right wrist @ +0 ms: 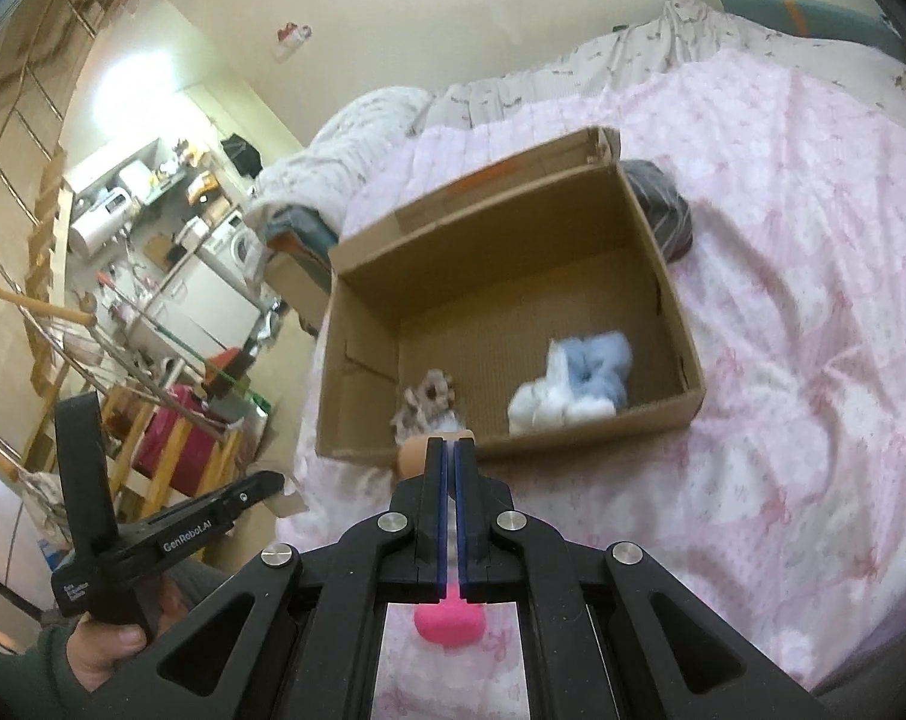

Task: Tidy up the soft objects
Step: 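Carry the tan foam roll with the left tool into the box, then open the left tool to drop the foam roll into the box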

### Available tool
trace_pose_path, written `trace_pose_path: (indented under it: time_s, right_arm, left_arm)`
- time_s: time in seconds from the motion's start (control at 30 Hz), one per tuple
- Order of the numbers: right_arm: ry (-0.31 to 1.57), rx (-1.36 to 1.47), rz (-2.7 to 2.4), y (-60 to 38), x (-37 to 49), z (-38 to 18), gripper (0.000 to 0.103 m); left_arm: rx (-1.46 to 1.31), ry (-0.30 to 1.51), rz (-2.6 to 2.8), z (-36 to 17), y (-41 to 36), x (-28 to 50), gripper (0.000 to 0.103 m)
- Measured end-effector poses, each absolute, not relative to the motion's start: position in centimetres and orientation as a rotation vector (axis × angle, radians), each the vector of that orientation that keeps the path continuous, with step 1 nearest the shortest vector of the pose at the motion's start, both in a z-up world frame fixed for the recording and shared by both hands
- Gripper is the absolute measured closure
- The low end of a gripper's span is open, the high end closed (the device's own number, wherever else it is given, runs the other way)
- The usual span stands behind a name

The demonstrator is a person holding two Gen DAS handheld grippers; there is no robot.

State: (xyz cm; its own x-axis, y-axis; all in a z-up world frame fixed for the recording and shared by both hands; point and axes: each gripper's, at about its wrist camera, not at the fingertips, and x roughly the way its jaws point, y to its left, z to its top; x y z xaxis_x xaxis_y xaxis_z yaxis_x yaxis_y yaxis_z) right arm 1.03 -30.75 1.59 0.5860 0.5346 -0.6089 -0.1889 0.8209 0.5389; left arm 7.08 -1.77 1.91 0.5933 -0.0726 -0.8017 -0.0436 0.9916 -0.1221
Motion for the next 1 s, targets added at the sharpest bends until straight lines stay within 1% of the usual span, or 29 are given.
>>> trace_pose_path:
  time_s: [0.17,0.4,0.57,0.67,0.77,1.0]
  right_arm:
    - [0.825,0.458,0.439,-31.1,3.1,2.1,0.099]
    - [0.815,0.399,0.438,-30.4,6.3,2.1,0.099]
    - [0.862,0.384,0.438,-30.0,8.0,0.4,0.099]
    - [0.909,0.393,0.411,-29.9,8.1,-1.4,0.099]
    - [0.942,0.378,0.398,-29.5,8.0,-2.4,0.099]
    - [0.961,0.334,0.408,-28.6,7.9,-2.9,0.099]
  left_arm:
    - [-0.080,0.899,-0.047,3.3,-3.0,9.1,0.096]
    - [-0.070,0.904,-0.072,3.0,-3.9,12.4,0.096]
    - [-0.104,0.945,-0.156,0.8,-4.8,15.3,0.096]
    - [-0.078,0.937,-0.137,-0.9,-5.1,15.3,0.096]
    - [-0.082,0.994,-0.155,-2.6,-5.3,15.2,0.096]
    - [-0.071,0.984,-0.132,-2.8,-5.1,15.4,0.095]
